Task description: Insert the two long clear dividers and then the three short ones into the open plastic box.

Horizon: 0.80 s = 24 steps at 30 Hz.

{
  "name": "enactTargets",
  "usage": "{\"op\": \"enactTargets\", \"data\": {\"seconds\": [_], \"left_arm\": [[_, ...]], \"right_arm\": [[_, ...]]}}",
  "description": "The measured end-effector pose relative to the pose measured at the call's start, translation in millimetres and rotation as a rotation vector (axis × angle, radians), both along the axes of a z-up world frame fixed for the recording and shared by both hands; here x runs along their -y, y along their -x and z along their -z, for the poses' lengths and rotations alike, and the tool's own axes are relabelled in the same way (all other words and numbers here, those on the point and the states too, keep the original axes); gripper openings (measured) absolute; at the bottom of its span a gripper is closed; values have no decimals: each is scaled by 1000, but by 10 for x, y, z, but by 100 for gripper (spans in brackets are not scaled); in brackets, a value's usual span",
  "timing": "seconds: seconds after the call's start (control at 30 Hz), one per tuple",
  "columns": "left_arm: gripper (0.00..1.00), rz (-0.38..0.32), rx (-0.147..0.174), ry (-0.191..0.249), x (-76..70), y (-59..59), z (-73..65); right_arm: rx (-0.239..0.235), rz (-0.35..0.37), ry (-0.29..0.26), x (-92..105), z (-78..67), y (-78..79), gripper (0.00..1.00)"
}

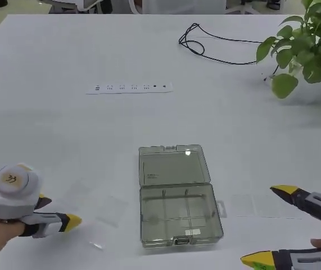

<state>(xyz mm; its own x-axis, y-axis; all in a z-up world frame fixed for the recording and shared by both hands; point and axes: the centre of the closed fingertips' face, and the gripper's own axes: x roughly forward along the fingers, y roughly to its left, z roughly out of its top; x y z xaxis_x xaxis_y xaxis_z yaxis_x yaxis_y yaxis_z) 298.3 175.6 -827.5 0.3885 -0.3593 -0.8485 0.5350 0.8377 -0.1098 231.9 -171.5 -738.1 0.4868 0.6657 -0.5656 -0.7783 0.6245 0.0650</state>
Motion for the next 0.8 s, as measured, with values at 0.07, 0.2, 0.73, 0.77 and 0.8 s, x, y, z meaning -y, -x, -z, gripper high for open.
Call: {"op": "enactTargets", "data": {"seconds": [0.07, 0.2, 0.73, 0.77, 0.8], "left_arm": [[53, -7, -18, -16, -31, 9, 30], [52, -7, -35, -33, -41, -3, 88], [42, 2, -79, -131, -106, -25, 167], [42, 6, -82, -138, -102, -24, 170], [41, 15, -84, -155, -113, -22, 175]], "right_arm": [[-1, 0, 0, 0, 4, -4, 96], [0, 3, -5, -1, 1, -16, 96], [-5, 15, -11, 22, 24, -14, 95], [-2, 14, -9, 22, 23, -20, 95], [-1, 13, -9, 22, 23, -21, 95]]}}
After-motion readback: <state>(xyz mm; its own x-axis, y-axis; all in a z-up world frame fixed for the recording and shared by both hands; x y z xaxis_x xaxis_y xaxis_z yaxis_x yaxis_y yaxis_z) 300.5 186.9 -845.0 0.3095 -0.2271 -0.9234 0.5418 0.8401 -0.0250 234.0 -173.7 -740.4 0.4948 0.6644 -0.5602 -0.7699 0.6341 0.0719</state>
